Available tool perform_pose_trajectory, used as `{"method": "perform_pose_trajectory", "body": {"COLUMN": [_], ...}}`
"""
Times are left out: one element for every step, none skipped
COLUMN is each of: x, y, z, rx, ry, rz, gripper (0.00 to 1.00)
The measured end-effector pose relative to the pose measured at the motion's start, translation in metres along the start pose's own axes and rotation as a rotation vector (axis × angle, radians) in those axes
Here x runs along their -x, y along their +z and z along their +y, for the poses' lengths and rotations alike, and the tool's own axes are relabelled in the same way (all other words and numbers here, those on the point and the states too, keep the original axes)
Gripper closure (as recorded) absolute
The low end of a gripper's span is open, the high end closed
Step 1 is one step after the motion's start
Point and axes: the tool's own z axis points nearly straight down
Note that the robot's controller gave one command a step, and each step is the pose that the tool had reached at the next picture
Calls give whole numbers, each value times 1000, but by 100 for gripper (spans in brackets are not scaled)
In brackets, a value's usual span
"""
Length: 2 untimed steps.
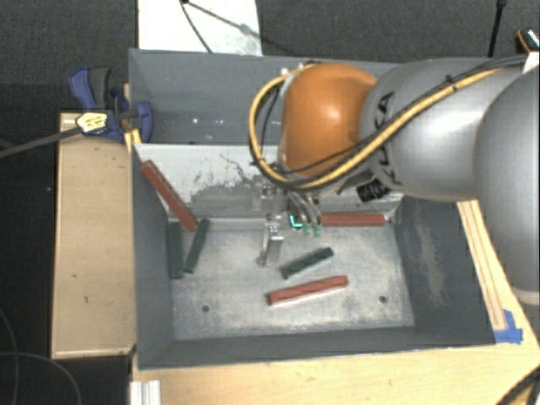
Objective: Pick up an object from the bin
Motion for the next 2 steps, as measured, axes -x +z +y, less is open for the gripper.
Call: {"method": "perform_pose_trajectory", "body": {"x": [-55,-81], "y": [31,103], "z": [-63,-106], "rx": [-3,0], "ry": [-16,-157], "rz": [1,-7], "gripper": [0,0]}}
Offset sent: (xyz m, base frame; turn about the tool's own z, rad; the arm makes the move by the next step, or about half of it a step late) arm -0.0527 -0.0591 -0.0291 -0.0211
